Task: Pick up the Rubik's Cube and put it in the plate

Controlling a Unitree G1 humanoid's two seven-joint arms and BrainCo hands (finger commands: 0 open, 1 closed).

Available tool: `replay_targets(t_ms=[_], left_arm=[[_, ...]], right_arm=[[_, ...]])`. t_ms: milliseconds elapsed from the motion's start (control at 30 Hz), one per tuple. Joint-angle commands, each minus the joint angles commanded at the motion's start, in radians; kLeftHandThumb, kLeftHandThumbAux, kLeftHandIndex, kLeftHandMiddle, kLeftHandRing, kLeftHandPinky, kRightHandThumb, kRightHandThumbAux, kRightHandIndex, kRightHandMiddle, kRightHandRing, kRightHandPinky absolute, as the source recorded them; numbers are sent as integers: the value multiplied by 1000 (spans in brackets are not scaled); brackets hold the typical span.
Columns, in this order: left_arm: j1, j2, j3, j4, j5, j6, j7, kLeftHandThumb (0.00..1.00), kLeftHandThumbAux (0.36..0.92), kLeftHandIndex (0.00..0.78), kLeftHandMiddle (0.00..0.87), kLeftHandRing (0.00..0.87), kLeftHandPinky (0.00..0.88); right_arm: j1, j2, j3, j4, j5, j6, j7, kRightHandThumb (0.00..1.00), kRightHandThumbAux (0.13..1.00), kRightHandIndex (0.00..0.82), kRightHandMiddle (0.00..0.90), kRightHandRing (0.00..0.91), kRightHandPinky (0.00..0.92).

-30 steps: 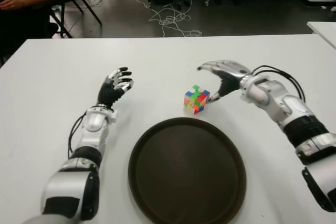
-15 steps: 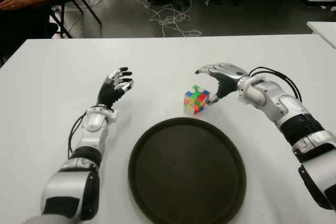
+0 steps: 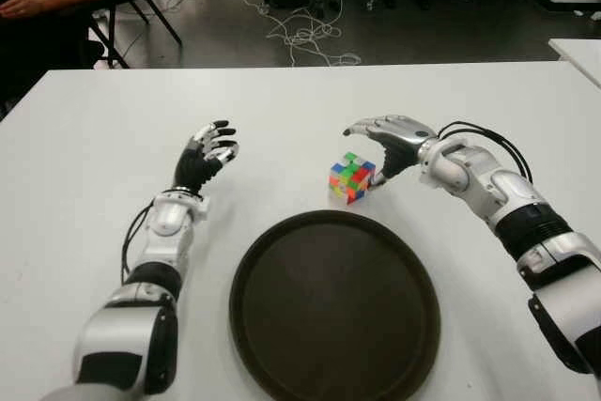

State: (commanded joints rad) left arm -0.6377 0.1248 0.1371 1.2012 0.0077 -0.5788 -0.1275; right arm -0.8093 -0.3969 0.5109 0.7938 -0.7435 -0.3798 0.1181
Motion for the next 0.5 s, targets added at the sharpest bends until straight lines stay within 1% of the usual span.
replay_targets(t_ms=[167,400,500], left_arm=[[-1,1,0,1,0,3,-4,155,748,195,243,251,269],[1,-1,-1,-2,0,-4,-3,152,744,195,245,253,279],[1,-1,-2,-1,3,-7,1,155,746,196,248,257,283]], right_arm=[[-1,3,2,4,3,-1,1,0,792,132,163,157,117],[-1,5,5,5,2,-8,-2,0,817,159,177,165,124],[-4,16,11,27,0,-12,-12,0,817,161,182,171,129]])
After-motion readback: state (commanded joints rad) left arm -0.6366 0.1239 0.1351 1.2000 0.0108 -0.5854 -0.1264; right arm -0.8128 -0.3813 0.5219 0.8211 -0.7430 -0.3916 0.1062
